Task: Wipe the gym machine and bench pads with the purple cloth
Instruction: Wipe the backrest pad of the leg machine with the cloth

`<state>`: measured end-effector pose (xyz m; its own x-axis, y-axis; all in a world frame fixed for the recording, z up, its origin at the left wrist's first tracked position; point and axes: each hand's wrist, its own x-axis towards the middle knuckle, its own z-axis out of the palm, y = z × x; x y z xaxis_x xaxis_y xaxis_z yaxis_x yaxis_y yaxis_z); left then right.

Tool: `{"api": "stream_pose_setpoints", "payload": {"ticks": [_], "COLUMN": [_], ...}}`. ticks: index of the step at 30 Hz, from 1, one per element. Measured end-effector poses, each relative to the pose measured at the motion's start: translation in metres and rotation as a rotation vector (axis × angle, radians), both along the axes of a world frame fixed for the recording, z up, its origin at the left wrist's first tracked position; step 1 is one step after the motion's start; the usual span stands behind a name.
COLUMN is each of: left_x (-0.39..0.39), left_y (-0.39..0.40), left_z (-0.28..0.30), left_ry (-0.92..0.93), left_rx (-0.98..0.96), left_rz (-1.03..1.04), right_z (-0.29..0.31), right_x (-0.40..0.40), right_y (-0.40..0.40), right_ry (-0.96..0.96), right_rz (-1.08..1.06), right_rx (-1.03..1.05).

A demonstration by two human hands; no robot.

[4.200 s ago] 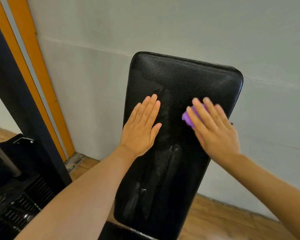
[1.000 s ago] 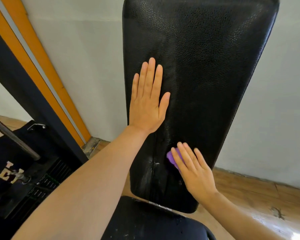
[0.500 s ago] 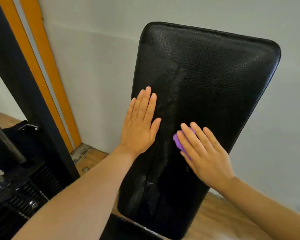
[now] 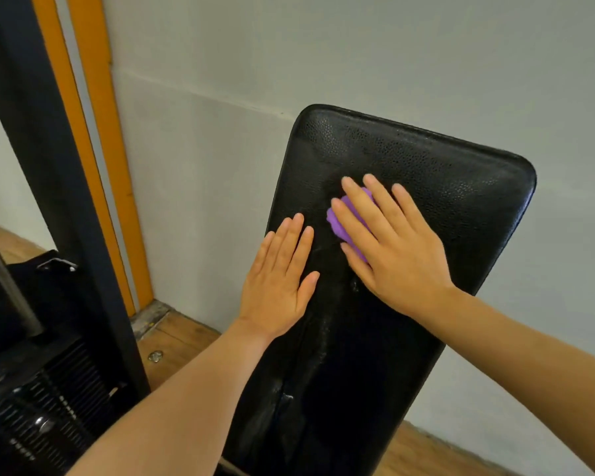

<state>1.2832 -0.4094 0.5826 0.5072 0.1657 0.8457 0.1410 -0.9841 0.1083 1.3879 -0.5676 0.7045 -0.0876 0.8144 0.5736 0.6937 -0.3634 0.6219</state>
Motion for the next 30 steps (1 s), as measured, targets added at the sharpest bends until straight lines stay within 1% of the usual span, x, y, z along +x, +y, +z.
{"api": "stream_pose_setpoints", "payload": {"ticks": [2, 4, 7, 9, 13, 15, 16, 20, 22, 24, 27, 28, 30], "left_x": [0.0, 0.0, 0.002, 0.003, 0.005, 0.006, 0.006, 0.007, 0.007, 0.007, 0.009, 0.009, 0.009], "left_y": [-0.001, -0.001, 0.0, 0.003, 0.005, 0.006, 0.007, 0.008, 0.006, 0.006, 0.007, 0.007, 0.006], "left_z": [0.001, 0.002, 0.0, -0.003, -0.005, -0.007, -0.008, -0.01, -0.008, -0.008, -0.012, -0.012, -0.011], "left_ry": [0.003, 0.007, -0.012, -0.026, -0.046, -0.066, -0.076, -0.111, -0.111, -0.109, -0.14, -0.15, -0.162], "left_rx": [0.007, 0.008, 0.024, 0.023, 0.035, 0.032, 0.031, 0.039, 0.042, 0.047, 0.06, 0.066, 0.072], "left_rz": [0.003, 0.007, 0.015, 0.004, -0.014, -0.022, -0.031, -0.068, -0.072, -0.058, -0.048, -0.047, -0.037], "right_z": [-0.007, -0.011, -0.005, 0.007, 0.04, 0.048, 0.048, 0.031, 0.022, 0.015, 0.024, 0.031, 0.044], "right_x": [0.009, 0.014, 0.015, 0.009, -0.007, -0.01, -0.008, 0.007, 0.013, 0.016, 0.013, 0.009, -0.003], "right_y": [-0.032, -0.056, -0.061, -0.036, 0.053, 0.074, 0.072, 0.001, -0.037, -0.052, -0.024, -0.002, 0.051], "right_ry": [-0.033, -0.025, -0.008, 0.008, 0.004, -0.013, -0.017, -0.05, -0.056, -0.039, -0.05, -0.055, -0.012], "right_rz": [0.035, 0.043, 0.045, 0.03, -0.004, 0.011, 0.021, 0.041, 0.042, 0.047, 0.049, 0.051, 0.056], "right_rx": [-0.043, -0.076, -0.095, -0.045, 0.103, 0.082, 0.047, -0.081, -0.088, -0.082, -0.096, -0.089, -0.007]}}
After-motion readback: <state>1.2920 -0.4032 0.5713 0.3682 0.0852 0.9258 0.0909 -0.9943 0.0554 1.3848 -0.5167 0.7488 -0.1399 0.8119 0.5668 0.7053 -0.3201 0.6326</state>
